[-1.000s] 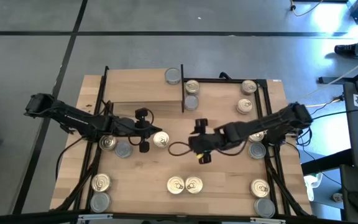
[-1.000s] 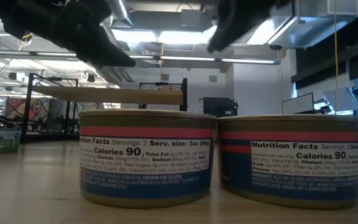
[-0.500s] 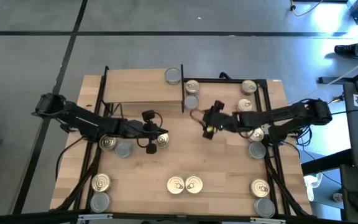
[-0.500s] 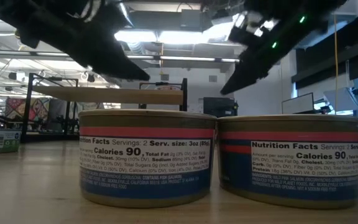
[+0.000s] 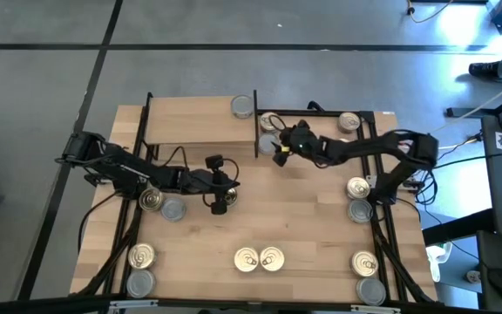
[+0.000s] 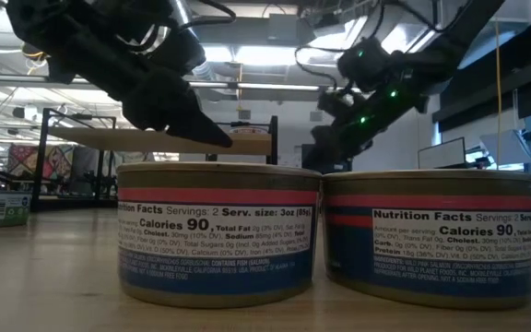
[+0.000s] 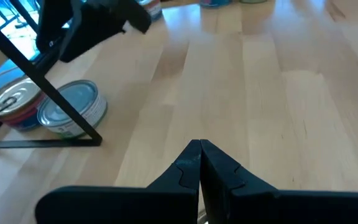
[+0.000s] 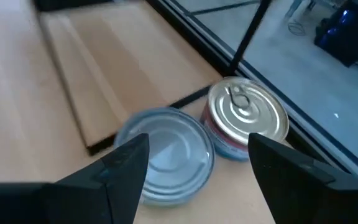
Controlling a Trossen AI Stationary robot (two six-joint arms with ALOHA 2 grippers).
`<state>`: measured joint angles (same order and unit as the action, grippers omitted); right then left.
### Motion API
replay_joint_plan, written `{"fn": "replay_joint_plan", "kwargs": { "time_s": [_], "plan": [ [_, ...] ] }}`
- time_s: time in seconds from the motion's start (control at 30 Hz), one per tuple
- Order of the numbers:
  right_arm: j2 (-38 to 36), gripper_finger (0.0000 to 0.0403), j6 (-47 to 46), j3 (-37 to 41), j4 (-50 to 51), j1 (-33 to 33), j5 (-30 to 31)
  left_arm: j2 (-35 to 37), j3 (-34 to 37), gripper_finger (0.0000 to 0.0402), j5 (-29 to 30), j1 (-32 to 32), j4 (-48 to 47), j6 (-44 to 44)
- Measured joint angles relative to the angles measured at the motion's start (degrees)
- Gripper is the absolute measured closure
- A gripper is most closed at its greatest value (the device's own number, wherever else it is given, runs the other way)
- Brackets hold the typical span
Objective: Stack canned seafood by type on shelf
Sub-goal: Stack the green tuna can on top of the green tuna can on the shelf
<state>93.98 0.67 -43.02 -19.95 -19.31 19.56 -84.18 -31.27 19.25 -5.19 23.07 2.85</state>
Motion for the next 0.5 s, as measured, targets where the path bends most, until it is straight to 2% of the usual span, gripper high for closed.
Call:
{"fn": "replay_joint_plan", "kwargs": {
  "time_s": [0.33, 0.5],
  "plan": [
    [6.2, 0.013, -0.2, -1.3, -3.4, -0.6, -1.2, 0.0, 0.0, 0.04, 0.0, 0.0, 0.2, 0.2],
    [6.6, 0.013, -0.3, -1.3, -2.4, -0.6, 1.8, 0.0, 0.0, 0.04, 0.0, 0.0, 0.2, 0.2]
  ]
}}
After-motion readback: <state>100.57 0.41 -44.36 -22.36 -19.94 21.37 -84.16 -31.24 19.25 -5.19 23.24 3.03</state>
